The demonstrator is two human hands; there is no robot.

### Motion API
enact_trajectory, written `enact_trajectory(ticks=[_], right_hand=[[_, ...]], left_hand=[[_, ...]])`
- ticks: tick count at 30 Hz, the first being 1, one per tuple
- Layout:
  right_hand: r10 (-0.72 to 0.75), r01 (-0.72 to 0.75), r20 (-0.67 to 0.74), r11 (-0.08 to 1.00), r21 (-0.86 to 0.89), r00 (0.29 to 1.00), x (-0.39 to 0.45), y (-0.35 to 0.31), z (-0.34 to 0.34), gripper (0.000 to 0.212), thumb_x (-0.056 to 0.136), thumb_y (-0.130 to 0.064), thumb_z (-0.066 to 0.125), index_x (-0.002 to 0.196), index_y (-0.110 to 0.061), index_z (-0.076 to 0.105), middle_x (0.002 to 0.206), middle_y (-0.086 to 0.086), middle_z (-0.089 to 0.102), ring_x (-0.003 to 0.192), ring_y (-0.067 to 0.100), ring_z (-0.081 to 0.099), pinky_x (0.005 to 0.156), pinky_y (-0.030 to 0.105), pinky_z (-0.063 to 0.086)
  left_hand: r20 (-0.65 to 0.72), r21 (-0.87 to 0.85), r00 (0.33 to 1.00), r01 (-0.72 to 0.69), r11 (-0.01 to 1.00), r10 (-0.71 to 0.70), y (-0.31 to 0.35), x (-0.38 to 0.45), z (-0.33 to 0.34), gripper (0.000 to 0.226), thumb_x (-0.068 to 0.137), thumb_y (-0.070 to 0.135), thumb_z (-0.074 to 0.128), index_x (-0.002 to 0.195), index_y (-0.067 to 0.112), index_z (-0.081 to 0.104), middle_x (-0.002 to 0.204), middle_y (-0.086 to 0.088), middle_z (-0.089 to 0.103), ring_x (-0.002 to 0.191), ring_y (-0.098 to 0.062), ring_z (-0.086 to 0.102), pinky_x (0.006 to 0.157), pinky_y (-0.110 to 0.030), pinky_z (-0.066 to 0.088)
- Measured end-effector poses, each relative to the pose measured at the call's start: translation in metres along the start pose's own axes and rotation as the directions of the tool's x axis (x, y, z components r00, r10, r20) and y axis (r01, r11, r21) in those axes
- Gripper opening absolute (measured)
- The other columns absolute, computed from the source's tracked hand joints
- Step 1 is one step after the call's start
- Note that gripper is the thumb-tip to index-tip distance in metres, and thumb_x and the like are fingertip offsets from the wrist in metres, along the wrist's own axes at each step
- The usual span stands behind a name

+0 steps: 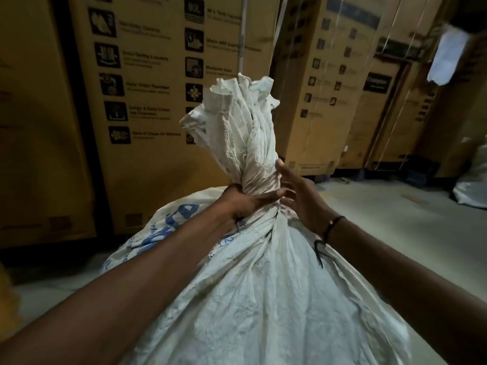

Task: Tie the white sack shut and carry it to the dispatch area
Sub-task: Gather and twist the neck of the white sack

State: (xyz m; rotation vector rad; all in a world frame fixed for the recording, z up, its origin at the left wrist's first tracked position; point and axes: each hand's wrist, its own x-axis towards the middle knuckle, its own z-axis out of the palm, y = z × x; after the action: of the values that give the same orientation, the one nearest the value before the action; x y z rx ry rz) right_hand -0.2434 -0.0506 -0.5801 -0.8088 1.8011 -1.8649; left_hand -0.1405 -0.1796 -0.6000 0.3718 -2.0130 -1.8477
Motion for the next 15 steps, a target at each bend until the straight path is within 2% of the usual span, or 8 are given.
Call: enact_trajectory(ticks=[2, 3, 6, 9, 11, 13, 14, 15], right_hand=[[-0.084, 0.083, -0.029, 0.995, -0.062, 0.996, -0.018, 0.011, -0.006, 0.028, 0.076, -0.034, 0.081, 0.099, -0.018, 0.076, 0.094, 0.001, 0.075, 0.082, 0.017, 0.067, 0.071, 0.026, 0.052], [-0.123, 0.124, 0.017, 0.983, -0.135, 0.992, -0.026, 0.016, -0.006, 0.034, 0.068, -0.023, 0.076, 0.102, -0.016, 0.076, 0.097, 0.002, 0.077, 0.086, 0.017, 0.071, 0.075, 0.026, 0.055], [-0.141, 0.195, 0.169, 0.910, -0.366, 0.975, -0.041, 0.029, 0.006, 0.072, 0.064, -0.021, 0.075, 0.134, -0.017, 0.060, 0.122, -0.001, 0.074, 0.109, 0.013, 0.071, 0.093, 0.025, 0.058], [-0.114, 0.177, 0.200, 0.926, -0.333, 0.973, -0.035, 0.032, 0.018, 0.108, 0.063, -0.037, 0.093, 0.155, -0.027, 0.037, 0.145, -0.003, 0.064, 0.130, 0.016, 0.066, 0.108, 0.038, 0.057], [-0.100, 0.151, 0.160, 0.923, -0.355, 0.982, -0.023, 0.032, 0.027, 0.113, 0.063, -0.055, 0.100, 0.155, -0.037, 0.038, 0.149, -0.010, 0.062, 0.134, 0.012, 0.064, 0.111, 0.042, 0.055], [-0.096, 0.119, 0.075, 0.901, -0.417, 0.993, -0.011, 0.034, 0.034, 0.116, 0.052, -0.072, 0.099, 0.150, -0.035, 0.048, 0.142, -0.009, 0.068, 0.130, 0.016, 0.068, 0.107, 0.044, 0.058], [-0.096, 0.097, 0.025, 0.887, -0.452, 0.995, -0.005, 0.038, 0.036, 0.118, 0.046, -0.079, 0.096, 0.146, -0.036, 0.052, 0.136, -0.009, 0.071, 0.127, 0.018, 0.070, 0.104, 0.043, 0.060], [-0.105, 0.087, -0.010, 0.869, -0.487, 0.994, -0.005, 0.038, 0.041, 0.121, 0.041, -0.085, 0.093, 0.143, -0.035, 0.054, 0.131, -0.010, 0.073, 0.124, 0.019, 0.072, 0.102, 0.042, 0.061]], left_hand=[[-0.019, 0.028, 1.000, 0.017, 0.999, -0.016, 0.006, -0.003, 0.001, 0.072, 0.072, 0.037, 0.096, 0.132, 0.013, 0.065, 0.126, 0.006, 0.071, 0.103, -0.011, 0.069, 0.083, -0.018, 0.056], [-0.019, 0.060, 0.999, 0.035, 0.998, -0.034, 0.009, -0.001, 0.001, 0.077, 0.068, 0.039, 0.097, 0.132, 0.009, 0.066, 0.128, 0.003, 0.072, 0.106, -0.014, 0.069, 0.091, -0.024, 0.056], [0.046, 0.195, 0.990, 0.122, 0.973, -0.133, 0.020, -0.003, -0.003, 0.100, 0.045, 0.066, 0.098, 0.125, 0.014, 0.072, 0.121, -0.002, 0.076, 0.107, -0.019, 0.072, 0.101, -0.037, 0.058], [0.137, 0.221, 0.963, 0.198, 0.955, -0.231, 0.026, -0.004, -0.015, 0.133, 0.027, 0.079, 0.095, 0.139, 0.014, 0.064, 0.141, -0.007, 0.067, 0.129, -0.026, 0.064, 0.113, -0.045, 0.050], [0.208, 0.160, 0.947, 0.215, 0.963, -0.246, 0.039, -0.019, -0.025, 0.117, 0.043, 0.067, 0.099, 0.139, 0.011, 0.062, 0.141, -0.007, 0.067, 0.129, -0.022, 0.063, 0.110, -0.033, 0.053], [0.251, 0.137, 0.944, 0.184, 0.973, -0.213, 0.048, -0.032, -0.032, 0.057, 0.081, 0.056, 0.081, 0.119, 0.017, 0.066, 0.117, -0.002, 0.070, 0.107, -0.015, 0.065, 0.084, -0.018, 0.059], [0.250, 0.130, 0.949, 0.164, 0.978, -0.193, 0.050, -0.035, -0.036, 0.046, 0.093, 0.057, 0.068, 0.117, 0.018, 0.065, 0.114, -0.004, 0.069, 0.103, -0.017, 0.064, 0.081, -0.021, 0.059], [0.222, 0.125, 0.963, 0.130, 0.984, -0.155, 0.052, -0.036, -0.040, 0.053, 0.096, 0.062, 0.059, 0.122, 0.017, 0.065, 0.119, -0.007, 0.069, 0.106, -0.022, 0.063, 0.087, -0.028, 0.055]])
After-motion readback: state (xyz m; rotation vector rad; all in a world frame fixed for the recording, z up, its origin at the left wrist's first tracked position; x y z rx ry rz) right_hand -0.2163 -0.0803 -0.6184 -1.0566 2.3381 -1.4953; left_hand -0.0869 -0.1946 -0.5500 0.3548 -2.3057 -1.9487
